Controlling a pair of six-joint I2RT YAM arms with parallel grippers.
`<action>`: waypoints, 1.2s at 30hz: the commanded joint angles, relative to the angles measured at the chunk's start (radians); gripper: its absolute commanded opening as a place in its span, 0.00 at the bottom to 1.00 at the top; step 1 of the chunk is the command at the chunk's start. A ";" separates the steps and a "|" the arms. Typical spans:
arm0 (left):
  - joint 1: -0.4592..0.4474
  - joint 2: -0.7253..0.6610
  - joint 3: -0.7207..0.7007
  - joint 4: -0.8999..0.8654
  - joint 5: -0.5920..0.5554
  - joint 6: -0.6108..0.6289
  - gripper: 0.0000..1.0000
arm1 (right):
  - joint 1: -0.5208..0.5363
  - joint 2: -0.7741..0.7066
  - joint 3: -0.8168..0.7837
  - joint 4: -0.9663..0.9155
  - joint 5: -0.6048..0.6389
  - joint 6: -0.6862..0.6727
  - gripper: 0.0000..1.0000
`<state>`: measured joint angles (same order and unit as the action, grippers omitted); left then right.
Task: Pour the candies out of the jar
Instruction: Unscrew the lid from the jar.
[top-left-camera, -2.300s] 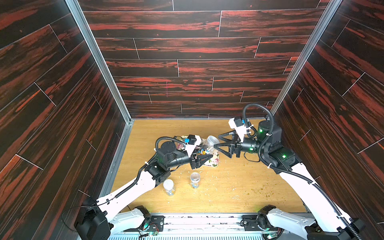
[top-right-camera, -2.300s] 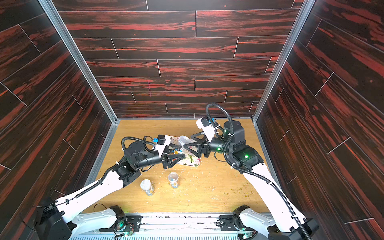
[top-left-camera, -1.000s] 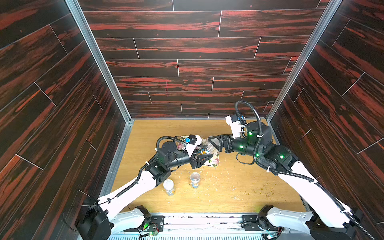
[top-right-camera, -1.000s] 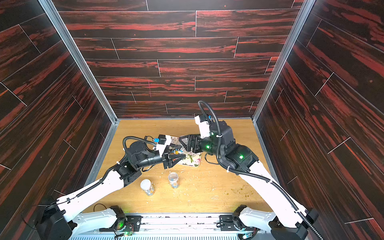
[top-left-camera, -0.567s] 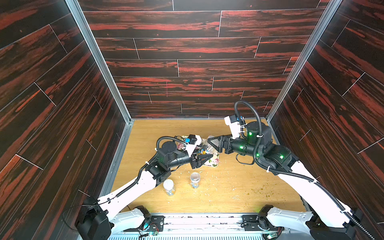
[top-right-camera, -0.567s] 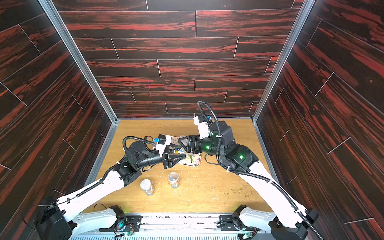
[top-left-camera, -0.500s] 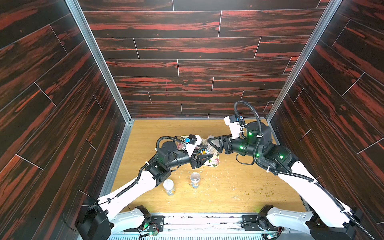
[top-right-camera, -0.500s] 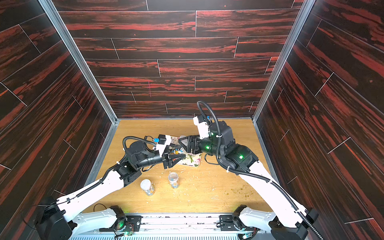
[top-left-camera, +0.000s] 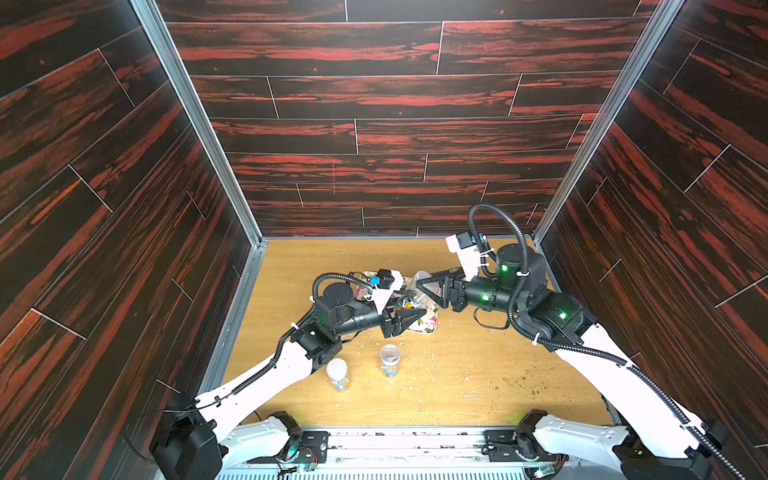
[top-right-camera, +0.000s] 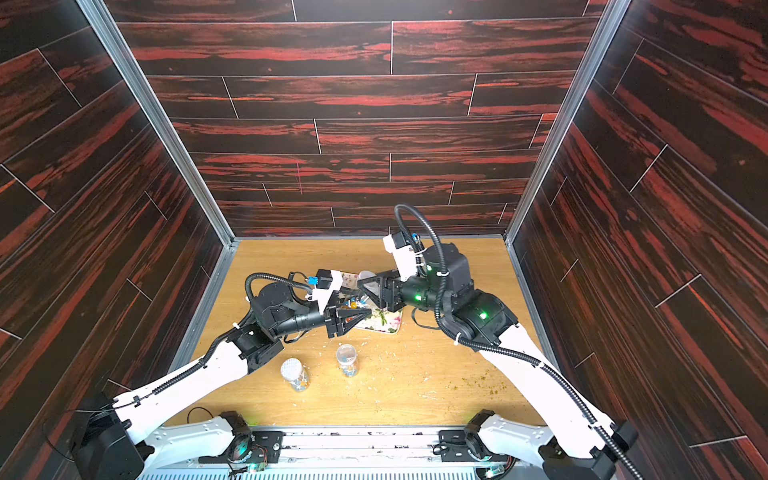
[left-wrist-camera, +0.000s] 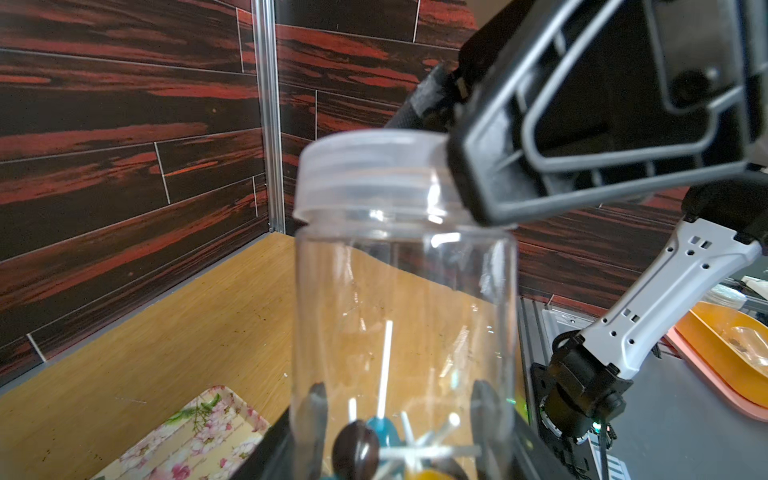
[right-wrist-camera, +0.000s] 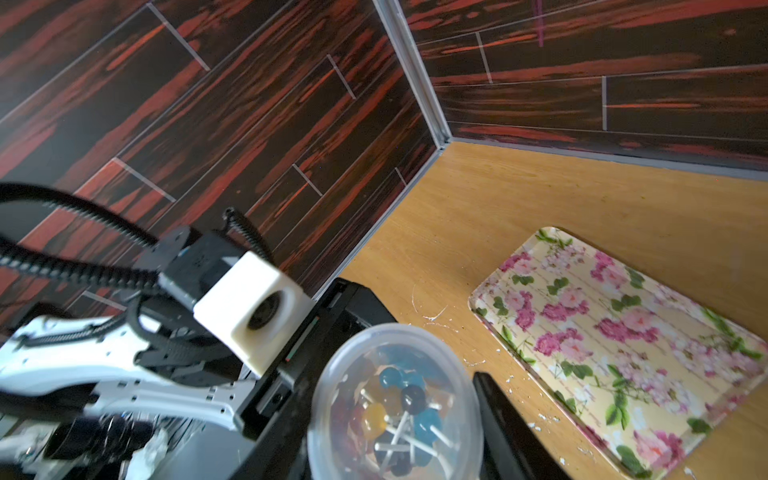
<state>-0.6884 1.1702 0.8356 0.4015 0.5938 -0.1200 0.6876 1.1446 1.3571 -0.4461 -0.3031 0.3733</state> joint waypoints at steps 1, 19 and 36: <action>0.003 -0.040 0.009 0.035 0.017 -0.032 0.42 | -0.049 -0.025 -0.015 0.042 -0.194 -0.162 0.41; 0.003 -0.040 0.010 0.047 0.029 -0.043 0.42 | -0.243 0.047 0.019 0.088 -0.530 -0.414 0.58; 0.003 -0.039 0.004 0.007 -0.013 0.000 0.42 | -0.160 -0.117 0.029 -0.069 -0.068 0.040 0.80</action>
<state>-0.6865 1.1618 0.8356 0.4114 0.6003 -0.1375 0.4931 1.0538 1.3716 -0.4614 -0.5850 0.2665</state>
